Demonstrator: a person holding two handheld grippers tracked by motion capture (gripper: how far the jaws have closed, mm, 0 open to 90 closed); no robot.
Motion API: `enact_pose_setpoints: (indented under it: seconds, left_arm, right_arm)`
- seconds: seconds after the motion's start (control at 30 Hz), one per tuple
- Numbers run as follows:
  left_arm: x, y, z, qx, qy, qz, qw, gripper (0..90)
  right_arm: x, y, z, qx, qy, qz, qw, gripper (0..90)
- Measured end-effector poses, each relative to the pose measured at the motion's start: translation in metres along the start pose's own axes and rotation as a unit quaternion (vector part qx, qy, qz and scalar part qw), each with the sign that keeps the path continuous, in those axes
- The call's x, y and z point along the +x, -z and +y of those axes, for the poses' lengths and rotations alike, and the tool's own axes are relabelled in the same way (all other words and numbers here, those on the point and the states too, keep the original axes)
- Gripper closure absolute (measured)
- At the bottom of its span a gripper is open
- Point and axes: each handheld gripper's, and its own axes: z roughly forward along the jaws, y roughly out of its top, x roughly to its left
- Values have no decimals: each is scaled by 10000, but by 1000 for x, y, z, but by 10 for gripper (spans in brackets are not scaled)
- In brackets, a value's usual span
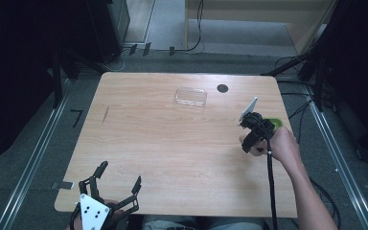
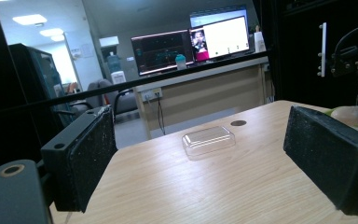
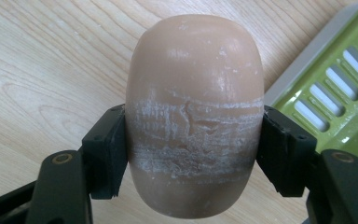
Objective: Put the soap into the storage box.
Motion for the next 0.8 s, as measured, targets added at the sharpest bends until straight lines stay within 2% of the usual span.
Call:
enact_pose_setpoints:
  seconds: [0.3, 0.33, 0.47, 0.67, 0.8]
  left_arm:
    - [0, 0, 0, 9, -13, 4, 10000, 99]
    - [0, 0, 0, 7, -10, 4, 10000, 99]
    - [0, 0, 0, 7, -10, 5, 10000, 99]
    - [0, 0, 0, 16, -21, 7, 10000, 99]
    - [0, 0, 0, 16, -23, 6, 10000, 99]
  right_arm:
    - [-12, 2, -5, 17, -108, 9, 9999, 333]
    - [-14, 2, -6, 19, -182, 25, 9998, 333]
    - [-19, 2, -8, 9, -203, 17, 9998, 333]
    - [-29, 1, -14, 7, -393, 52, 9992, 333]
    - [-34, 0, -16, -10, -421, 52, 9991, 333]
